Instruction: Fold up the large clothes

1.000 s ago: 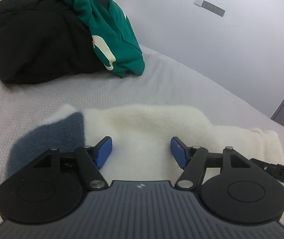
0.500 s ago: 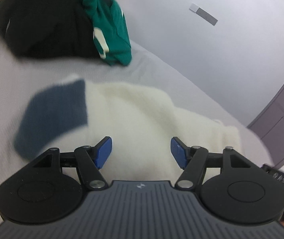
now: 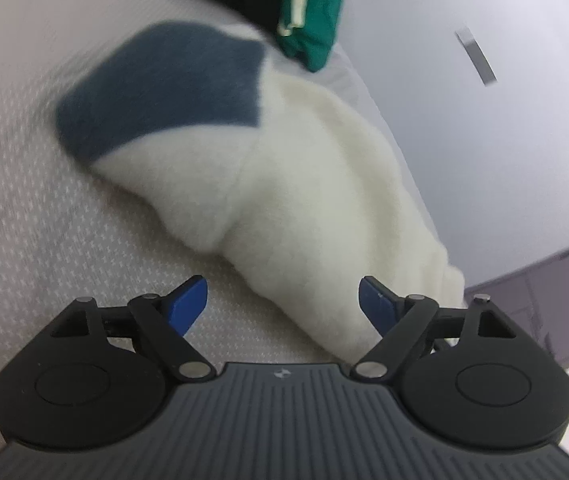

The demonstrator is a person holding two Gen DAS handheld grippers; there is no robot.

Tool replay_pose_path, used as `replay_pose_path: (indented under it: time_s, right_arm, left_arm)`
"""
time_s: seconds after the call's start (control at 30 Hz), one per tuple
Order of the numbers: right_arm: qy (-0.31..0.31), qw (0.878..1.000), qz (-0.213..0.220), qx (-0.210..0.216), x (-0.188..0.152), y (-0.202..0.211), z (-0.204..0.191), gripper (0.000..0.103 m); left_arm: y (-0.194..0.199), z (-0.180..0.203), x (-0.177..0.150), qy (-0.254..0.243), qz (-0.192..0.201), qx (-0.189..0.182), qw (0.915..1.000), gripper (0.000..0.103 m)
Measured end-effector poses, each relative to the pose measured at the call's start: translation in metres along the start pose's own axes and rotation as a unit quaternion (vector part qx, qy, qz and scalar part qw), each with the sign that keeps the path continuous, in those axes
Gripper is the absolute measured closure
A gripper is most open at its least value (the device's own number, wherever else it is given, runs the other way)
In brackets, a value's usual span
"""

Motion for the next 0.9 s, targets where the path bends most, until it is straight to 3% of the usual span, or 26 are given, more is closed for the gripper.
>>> replay_pose_path:
  time_s: [0.13,0.27,0.43,0.9]
  right_arm:
    - [-0.072,0.997,0.014,0.009,0.014,-0.007,0.014,0.013]
    - [-0.098,0.993,0.067,0.002,0.033,-0.006,0.021,0.013]
    - [-0.125,0.988,0.083,0.020,0.043,-0.013,0.024,0.013]
    - [-0.112,0.983,0.129,0.064,0.074,-0.033,0.012,0.012]
  left_arm:
    - [-0.009,-0.018,0.000,0.064,-0.001,-0.012,0.9979,0.016]
    - [-0.015,-0.035,0.001,0.131,0.009,-0.042,0.9905,0.017]
    - [-0.019,-0.052,0.007,0.184,0.030,-0.064,0.9803,0.018]
    - [-0.041,-0.053,0.033,0.175,0.054,-0.074,0.9803,0.023]
Point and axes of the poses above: each gripper's, at about its wrist camera, not at the fingertips, and y roughly against the way its jaws point, z to its right, x to its top, the point moved 10 cm from there along -y, roughly the way its jaws point, and after that the axes turned 11 degrees about -y, right-handed, at the moved point
